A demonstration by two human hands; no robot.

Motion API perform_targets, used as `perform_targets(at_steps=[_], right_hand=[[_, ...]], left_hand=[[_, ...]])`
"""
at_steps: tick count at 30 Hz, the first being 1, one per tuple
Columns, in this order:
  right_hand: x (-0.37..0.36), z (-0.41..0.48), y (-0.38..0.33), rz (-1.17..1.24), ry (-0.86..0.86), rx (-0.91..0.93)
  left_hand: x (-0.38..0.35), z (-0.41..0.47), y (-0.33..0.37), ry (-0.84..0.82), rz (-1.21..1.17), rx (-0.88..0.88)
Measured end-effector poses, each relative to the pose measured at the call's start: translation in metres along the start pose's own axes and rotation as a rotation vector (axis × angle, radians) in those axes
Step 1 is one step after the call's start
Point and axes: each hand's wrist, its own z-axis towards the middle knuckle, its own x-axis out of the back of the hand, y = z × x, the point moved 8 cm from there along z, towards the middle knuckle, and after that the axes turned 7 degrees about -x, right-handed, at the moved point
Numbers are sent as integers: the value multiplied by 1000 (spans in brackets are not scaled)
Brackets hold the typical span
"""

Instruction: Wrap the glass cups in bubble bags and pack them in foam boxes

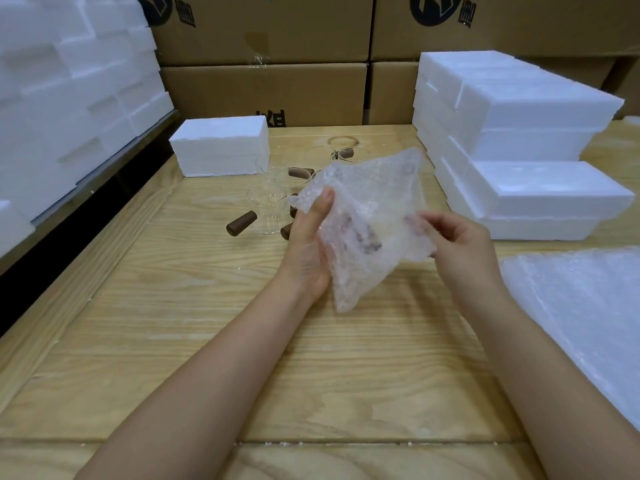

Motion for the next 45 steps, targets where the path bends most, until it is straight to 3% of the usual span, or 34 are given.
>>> perform_targets(at_steps=[5,9,12,14,18,22,25,28,30,33,36,45], right_hand=[[28,2,-13,160,165,105],[1,-18,-42,30,-282,377],[-15,-26,-37,-312,-325,438],[-10,-20,-35,-304,-225,403],[39,-8,-43,101,100,356],[68,-4,-30,280,331,261],[49,2,-16,509,250,91],[1,0,-8,544,-135,-55],[-24,-8,0,511,-285,-132],[-21,-2,6,523,-145,-161],[-7,12,0,520,-32,-128],[-17,18,-19,415,-79,5]], left_hand=[[7,-1,-4,31,35,49],[15,1,-7,96,45,54],[18,3,-10,106,78,62],[17,3,-11,112,83,68],[17,0,-10,120,97,70],[16,-2,-13,87,85,53],[14,-2,-16,71,-11,59],[15,-1,-16,70,-61,67],[13,-2,-16,31,-35,66],[7,-4,-14,-69,18,62],[13,-3,-11,-40,108,55],[27,0,-10,-9,346,113]])
